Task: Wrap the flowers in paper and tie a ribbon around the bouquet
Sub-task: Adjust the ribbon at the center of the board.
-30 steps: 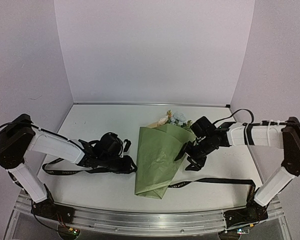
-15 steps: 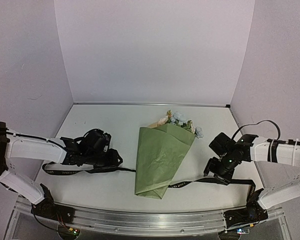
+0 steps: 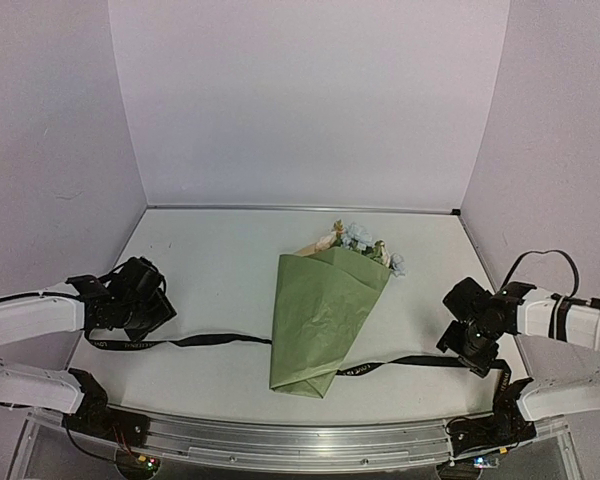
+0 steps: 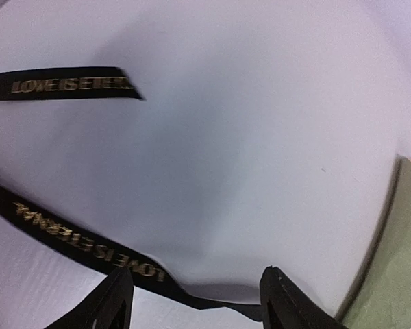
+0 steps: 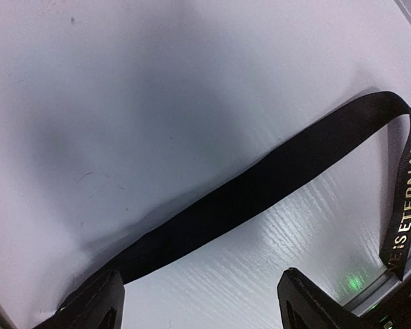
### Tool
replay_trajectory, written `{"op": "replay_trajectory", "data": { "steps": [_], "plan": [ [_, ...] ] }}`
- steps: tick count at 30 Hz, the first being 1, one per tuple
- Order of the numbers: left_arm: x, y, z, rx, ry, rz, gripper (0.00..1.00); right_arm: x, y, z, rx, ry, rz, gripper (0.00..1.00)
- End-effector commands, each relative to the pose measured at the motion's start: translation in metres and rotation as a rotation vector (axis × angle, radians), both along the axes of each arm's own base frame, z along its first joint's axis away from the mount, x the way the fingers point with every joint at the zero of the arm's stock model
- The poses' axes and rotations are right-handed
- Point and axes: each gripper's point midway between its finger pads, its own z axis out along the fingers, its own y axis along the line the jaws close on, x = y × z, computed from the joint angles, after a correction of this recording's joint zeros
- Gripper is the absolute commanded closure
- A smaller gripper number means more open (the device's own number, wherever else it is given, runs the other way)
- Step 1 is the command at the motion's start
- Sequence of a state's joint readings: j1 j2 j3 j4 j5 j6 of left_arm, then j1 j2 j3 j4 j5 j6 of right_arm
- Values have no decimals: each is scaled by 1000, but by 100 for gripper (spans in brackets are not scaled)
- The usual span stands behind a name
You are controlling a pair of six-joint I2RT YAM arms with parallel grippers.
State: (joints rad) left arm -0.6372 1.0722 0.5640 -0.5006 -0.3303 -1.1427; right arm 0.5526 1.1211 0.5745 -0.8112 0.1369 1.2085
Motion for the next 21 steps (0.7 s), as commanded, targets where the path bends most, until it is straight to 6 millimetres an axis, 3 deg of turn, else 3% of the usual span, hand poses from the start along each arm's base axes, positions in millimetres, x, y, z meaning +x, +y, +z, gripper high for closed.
{"op": "replay_trajectory", "data": {
  "steps": [1, 3, 6, 10, 16, 21],
  "plan": [
    [-31, 61, -10, 86, 91, 285, 32, -9, -16, -5, -26, 11, -34, 20],
    [-40, 75, -15, 99, 119, 352, 31, -12, -20, -7, -25, 11, -46, 20],
    [-47, 77, -26, 28, 154, 410, 31, -16, -24, -10, -22, 8, -53, 20],
    [-49, 66, -39, -98, 182, 482, 30, -21, -29, -12, -21, -4, -52, 19],
    [-36, 35, -57, -315, 200, 540, 32, -26, -36, -17, -25, -10, -64, 17],
    [-28, 36, -59, -311, 179, 576, 38, -24, -36, -18, -21, -9, -73, 13]
  ]
}}
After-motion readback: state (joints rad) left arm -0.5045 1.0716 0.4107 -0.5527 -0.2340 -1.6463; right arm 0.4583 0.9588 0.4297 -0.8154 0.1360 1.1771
